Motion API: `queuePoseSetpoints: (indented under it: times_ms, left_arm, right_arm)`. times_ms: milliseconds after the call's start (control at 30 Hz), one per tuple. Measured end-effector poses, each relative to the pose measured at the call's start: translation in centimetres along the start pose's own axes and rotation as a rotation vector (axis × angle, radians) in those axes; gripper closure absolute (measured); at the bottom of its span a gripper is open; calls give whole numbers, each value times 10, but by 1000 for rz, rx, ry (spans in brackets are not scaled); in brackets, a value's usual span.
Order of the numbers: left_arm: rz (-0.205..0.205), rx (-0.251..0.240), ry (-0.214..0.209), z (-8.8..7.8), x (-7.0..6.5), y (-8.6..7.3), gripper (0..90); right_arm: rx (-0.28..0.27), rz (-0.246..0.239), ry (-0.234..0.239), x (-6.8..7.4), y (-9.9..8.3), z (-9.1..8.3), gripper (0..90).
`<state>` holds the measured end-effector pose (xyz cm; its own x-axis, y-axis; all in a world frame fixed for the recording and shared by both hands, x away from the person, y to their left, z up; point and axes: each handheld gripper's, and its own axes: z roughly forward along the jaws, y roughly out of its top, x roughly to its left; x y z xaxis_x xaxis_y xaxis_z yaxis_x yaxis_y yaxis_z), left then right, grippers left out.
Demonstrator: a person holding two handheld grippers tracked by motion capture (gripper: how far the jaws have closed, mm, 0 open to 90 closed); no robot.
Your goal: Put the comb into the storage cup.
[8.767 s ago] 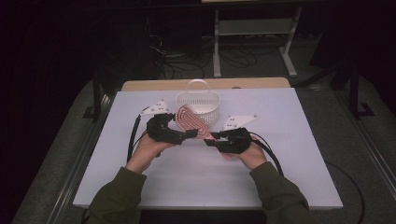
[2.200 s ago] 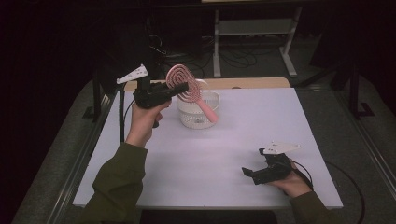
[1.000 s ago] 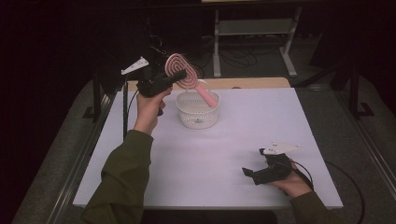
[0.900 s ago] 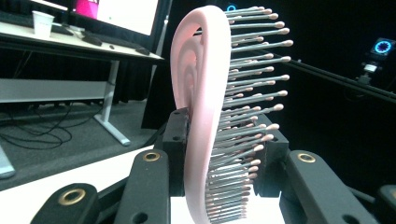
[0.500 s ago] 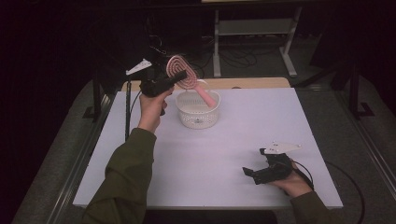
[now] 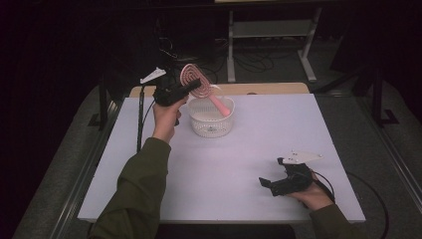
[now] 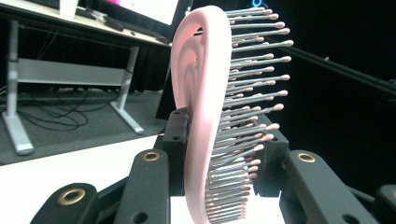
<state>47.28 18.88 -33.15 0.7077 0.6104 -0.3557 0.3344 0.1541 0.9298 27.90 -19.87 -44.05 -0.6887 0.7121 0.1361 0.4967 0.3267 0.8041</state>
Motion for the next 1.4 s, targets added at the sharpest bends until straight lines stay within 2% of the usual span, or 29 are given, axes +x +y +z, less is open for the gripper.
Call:
queuePoseSetpoints:
  times_ms: [133, 467, 733, 833, 1067, 1233, 1400]
  left_arm:
    - [-25, -17, 11, 0, 5, -8, 643]
    - [-61, -2, 31, 4, 12, -33, 643]
    - [-83, -8, 26, 6, 14, -40, 643]
    - [-77, 5, 32, 8, 13, -43, 643]
    - [-96, 3, 30, 9, 15, -47, 642]
    - [-84, 20, 42, 9, 17, -49, 641]
    - [-100, 24, 39, 10, 18, -56, 642]
  right_arm:
    - [-3, 5, -1, -1, 0, -1, 0]
    - [-1, 3, -3, -1, -1, -1, 0]
    - [-1, 0, -4, -2, -1, -1, 0]
    - [-4, 2, -4, -2, -1, -2, 0]
    - [-4, 4, -6, -2, -1, -2, 0]
    - [-6, 4, -7, -2, -1, -3, 0]
    - [-4, 3, -7, -2, -1, -2, 0]
